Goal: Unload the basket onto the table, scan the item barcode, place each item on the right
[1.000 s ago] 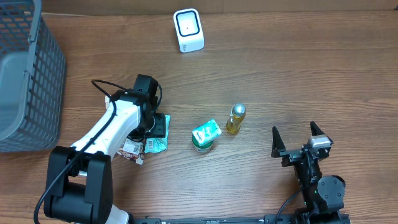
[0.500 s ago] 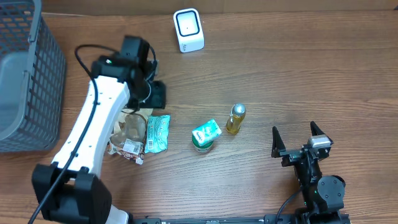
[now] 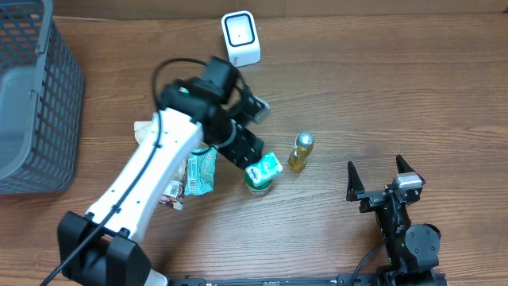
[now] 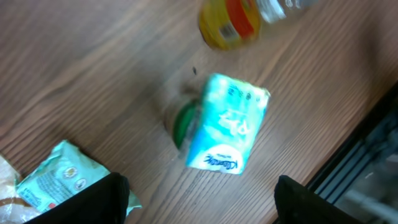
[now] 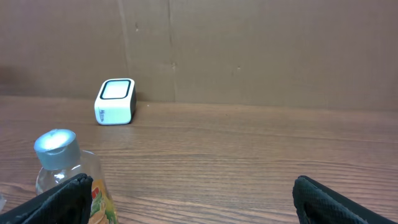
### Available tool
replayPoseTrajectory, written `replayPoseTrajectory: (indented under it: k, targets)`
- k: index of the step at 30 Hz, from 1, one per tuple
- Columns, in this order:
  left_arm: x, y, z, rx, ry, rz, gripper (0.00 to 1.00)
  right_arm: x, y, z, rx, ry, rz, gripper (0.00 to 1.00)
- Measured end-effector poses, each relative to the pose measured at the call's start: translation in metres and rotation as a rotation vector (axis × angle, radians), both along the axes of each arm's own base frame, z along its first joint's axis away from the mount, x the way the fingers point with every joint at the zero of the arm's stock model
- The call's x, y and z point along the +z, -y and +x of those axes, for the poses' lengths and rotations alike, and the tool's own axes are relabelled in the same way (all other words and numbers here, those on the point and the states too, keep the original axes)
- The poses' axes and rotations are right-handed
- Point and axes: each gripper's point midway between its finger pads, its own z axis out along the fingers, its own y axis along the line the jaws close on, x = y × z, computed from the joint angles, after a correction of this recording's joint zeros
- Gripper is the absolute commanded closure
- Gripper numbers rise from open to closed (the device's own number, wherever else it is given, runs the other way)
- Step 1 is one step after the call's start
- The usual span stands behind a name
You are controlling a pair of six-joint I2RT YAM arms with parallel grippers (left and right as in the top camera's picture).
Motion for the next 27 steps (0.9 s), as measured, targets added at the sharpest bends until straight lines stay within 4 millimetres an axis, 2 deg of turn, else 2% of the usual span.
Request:
replayPoseTrajectory:
  k: [3, 7, 10, 14, 24, 27]
  targets:
    - [-0.011, 0.01, -0.009, -0.063, 0.022, 0.047, 0.17, 0.0, 0.0, 0.0, 0.0, 0.0, 0.0, 0.0]
    - [-0.025, 0.018, -0.011, -0.103, 0.064, 0.081, 0.11, 0.0, 0.0, 0.0, 0.0, -0.001, 0.0, 0.0]
    - [-0.038, 0.017, -0.011, -0.107, 0.076, 0.098, 0.05, 0.0, 0.0, 0.0, 0.0, 0.0, 0.0, 0.0]
    - [-0.051, 0.016, -0.011, -0.105, 0.081, 0.103, 0.03, 0.0, 0.0, 0.0, 0.0, 0.0, 0.0, 0.0]
    - [-0.065, 0.02, -0.015, -0.112, 0.069, 0.069, 0.1, 0.0, 0.0, 0.0, 0.0, 0.0, 0.0, 0.0]
    - [-0.07, 0.021, -0.016, -0.112, 0.07, 0.063, 0.18, 0.0, 0.0, 0.0, 0.0, 0.0, 0.0, 0.0]
